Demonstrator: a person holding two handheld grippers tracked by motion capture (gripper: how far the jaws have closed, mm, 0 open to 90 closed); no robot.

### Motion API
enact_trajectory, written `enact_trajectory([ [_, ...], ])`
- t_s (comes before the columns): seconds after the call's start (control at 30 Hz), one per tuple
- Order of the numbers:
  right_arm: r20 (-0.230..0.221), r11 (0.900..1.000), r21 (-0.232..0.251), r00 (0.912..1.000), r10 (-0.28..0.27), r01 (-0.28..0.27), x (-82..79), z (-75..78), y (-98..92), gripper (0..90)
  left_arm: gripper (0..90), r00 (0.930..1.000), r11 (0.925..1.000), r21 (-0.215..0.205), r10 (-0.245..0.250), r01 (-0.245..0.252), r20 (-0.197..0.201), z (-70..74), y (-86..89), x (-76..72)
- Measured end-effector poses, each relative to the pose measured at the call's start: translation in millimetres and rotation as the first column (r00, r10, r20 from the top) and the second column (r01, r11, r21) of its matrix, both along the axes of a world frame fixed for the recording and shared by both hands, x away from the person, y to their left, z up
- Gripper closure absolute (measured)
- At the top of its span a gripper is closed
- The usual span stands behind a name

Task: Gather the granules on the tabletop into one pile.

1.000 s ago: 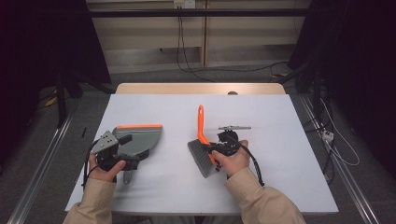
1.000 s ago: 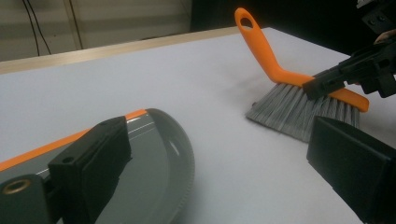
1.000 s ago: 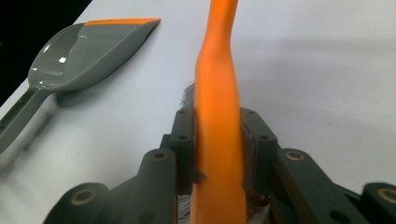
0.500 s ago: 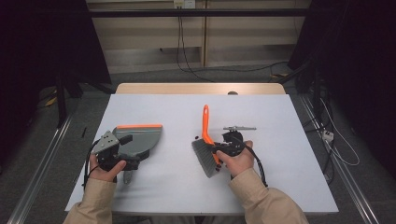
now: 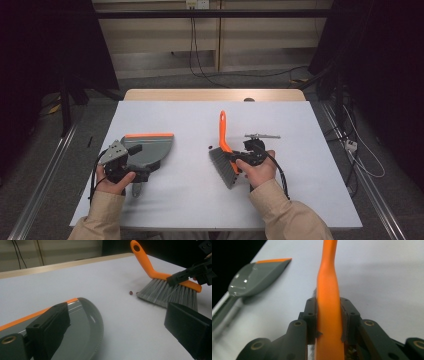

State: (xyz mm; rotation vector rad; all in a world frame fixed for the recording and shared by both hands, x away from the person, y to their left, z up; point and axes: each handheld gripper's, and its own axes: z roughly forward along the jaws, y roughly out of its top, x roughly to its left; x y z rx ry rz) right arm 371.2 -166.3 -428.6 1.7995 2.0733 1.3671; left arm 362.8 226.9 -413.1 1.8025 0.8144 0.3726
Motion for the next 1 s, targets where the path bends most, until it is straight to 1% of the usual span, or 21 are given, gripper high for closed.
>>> enact_trajectory([
  [0.1,0.011,0.999,0.046,0.9999,-0.004,0.004,2.3,5.5,1.1,71.4,5.9,1.0,1.0,-0.002,0.0,0.0,-0.001,-0.3,0.0,0.7],
  [0.2,0.023,0.998,0.069,0.9997,-0.004,0.003,8.1,11.5,6.2,71.5,5.9,1.0,1.0,0.0,-0.002,0.002,-0.002,-0.2,0.1,1.0],
  [0.27,0.024,0.997,0.074,0.9997,-0.008,0.006,14.7,12.9,11.2,71.4,5.9,1.0,1.0,-0.003,0.0,0.0,-0.001,-0.2,0.3,1.2],
  [0.37,0.009,0.996,0.089,0.9998,-0.016,0.015,26.9,9.7,21.3,71.5,5.9,1.0,1.0,-0.006,-0.001,0.001,-0.001,-0.4,1.1,1.8],
  [0.43,0.007,0.996,0.084,0.9998,-0.016,0.015,34.5,6.6,29.6,71.5,5.9,1.0,1.0,-0.006,0.002,-0.002,-0.001,-0.4,1.8,2.1],
  [0.53,-0.017,0.995,0.097,0.9994,-0.03,0.031,48.1,-1.0,38.3,71.5,5.9,1.0,1.0,-0.006,0.005,-0.005,-0.002,-0.6,2.8,2.5],
  [0.63,-0.041,0.995,0.084,0.9978,-0.052,0.056,56.5,-8.8,40.5,71.4,5.9,1.0,1.0,-0.006,0.005,-0.005,-0.002,-0.4,3.9,2.8],
  [0.7,-0.072,0.993,0.091,0.9953,-0.066,0.072,57.6,-11.4,35.4,71.3,5.9,1.0,0.9999,-0.007,0.007,-0.007,-0.002,-0.7,4.2,3.1],
  [0.73,-0.076,0.993,0.092,0.9947,-0.07,0.077,56.7,-11.9,32.7,71.3,5.9,1.0,0.9999,-0.007,0.008,-0.008,-0.003,-1.0,4.0,3.3],
  [0.83,-0.076,0.994,0.074,0.9941,-0.077,0.083,50.3,-11.1,25.5,71.2,5.9,1.0,1.0,0.0,0.005,-0.005,-0.003,-1.1,3.1,3.2],
  [1.0,-0.084,0.992,0.071,0.9917,-0.098,0.104,37.4,-10.6,9.6,71.0,6.0,1.0,1.0,0.001,0.002,-0.002,0.004,0.0,0.8,1.6],
])
